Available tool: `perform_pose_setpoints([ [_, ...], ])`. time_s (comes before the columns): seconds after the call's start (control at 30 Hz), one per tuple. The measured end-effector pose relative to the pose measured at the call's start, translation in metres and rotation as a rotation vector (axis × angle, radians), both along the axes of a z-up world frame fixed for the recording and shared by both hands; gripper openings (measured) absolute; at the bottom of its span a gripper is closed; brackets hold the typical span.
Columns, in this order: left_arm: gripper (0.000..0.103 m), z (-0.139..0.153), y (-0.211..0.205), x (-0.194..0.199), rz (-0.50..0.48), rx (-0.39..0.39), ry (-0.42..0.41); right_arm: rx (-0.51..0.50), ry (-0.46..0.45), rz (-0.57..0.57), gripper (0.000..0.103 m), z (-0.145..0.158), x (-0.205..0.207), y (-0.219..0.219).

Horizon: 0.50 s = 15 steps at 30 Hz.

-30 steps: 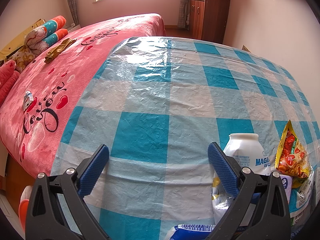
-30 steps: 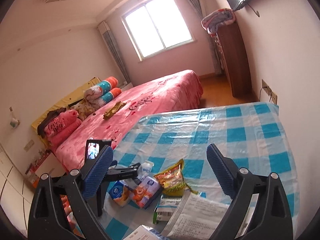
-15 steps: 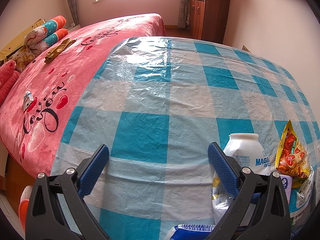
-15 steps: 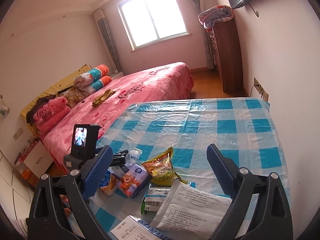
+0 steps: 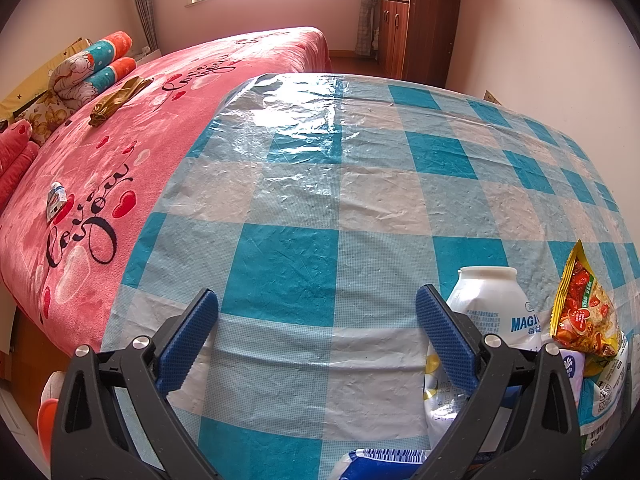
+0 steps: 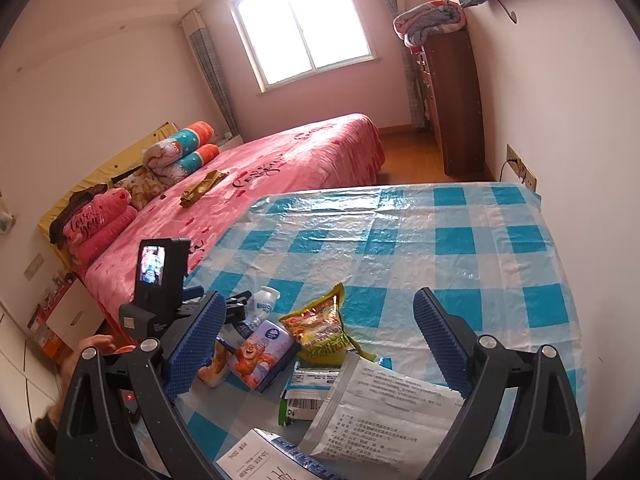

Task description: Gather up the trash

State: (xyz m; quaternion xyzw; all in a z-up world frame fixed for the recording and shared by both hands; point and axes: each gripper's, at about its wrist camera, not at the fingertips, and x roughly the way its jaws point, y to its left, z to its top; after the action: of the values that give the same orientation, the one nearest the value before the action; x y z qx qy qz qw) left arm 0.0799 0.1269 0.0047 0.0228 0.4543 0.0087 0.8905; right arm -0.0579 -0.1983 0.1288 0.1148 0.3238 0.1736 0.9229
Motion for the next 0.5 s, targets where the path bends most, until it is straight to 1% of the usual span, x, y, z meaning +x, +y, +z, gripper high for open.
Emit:
perform_pose_setpoints([
  [0.23, 0.099, 0.0, 0.0, 0.0, 0.0, 0.0, 0.0, -0.001, 0.09, -0.027, 0.095, -0.021, 0.001, -0.006],
  [0.3, 0.099, 0.0, 0.0, 0.0, 0.0, 0.001, 0.0, -0.007, 0.108, -0.025, 0.095, -0.027, -0.001, -0.008],
  [0.4, 0.099, 0.0, 0.0, 0.0, 0.0, 0.001, 0.002, -0.043, 0.129, -0.038, 0.095, -0.034, -0.002, -0.009],
  [0.5, 0.099, 0.0, 0.0, 0.0, 0.001, 0.0, 0.001, -0.035, 0.149, -0.036, 0.095, -0.04, -0.006, -0.015],
])
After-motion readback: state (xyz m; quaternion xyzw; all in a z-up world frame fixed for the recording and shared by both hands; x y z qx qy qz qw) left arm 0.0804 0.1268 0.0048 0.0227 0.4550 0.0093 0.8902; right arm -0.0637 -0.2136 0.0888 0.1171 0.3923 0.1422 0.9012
